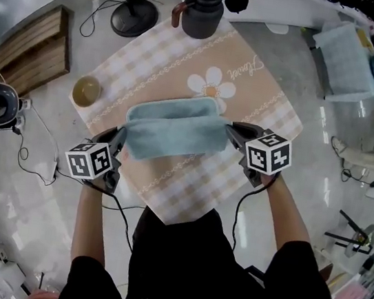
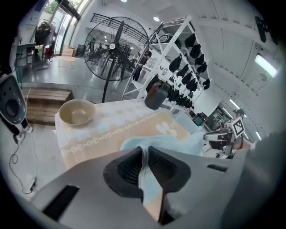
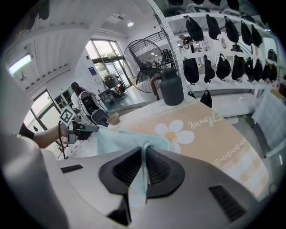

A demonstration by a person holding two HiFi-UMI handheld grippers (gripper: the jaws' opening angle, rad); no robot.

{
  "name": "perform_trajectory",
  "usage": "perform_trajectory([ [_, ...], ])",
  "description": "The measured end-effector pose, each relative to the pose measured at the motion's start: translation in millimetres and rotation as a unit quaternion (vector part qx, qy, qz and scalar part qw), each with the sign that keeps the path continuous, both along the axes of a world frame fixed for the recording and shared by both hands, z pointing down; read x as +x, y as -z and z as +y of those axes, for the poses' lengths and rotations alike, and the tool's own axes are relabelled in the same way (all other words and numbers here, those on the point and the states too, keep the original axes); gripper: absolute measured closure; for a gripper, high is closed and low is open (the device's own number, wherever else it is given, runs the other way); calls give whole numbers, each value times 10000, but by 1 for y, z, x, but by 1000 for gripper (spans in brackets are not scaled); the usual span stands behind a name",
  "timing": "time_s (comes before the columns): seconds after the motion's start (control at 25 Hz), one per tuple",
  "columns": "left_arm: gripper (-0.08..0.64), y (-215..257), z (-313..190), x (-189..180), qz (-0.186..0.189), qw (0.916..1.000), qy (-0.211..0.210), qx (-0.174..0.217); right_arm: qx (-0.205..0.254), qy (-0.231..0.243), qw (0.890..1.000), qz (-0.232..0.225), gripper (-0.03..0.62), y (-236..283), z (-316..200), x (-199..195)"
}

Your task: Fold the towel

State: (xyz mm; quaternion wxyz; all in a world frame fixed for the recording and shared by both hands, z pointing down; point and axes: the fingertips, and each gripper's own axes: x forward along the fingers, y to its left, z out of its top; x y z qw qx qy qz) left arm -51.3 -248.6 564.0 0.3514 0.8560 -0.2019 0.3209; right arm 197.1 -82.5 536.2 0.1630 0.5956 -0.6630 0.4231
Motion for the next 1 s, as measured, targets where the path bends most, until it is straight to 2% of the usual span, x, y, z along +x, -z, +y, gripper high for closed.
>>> perform_trajectory([
  [0.28,514,-23,-31,21,-249,9996,-92,125,-89,-31,9998,159,561,-25,-40,27],
  [0.52,514,-43,-41,27,-427,9988,-47,227,-161,-40,9996,207,561,-42,-51,33],
  [0.88,500,-45,-45,33,-407,9985,37,351,-45,8,9998,213,560,-47,-54,32],
  [0.92,462,-45,-45,33,-412,9983,51,402,-24,5,9997,240,534,-47,-55,33],
  [1.0,368,-43,-45,30,-408,9978,122,501,28,-47,9993,366,434,-46,-55,34],
])
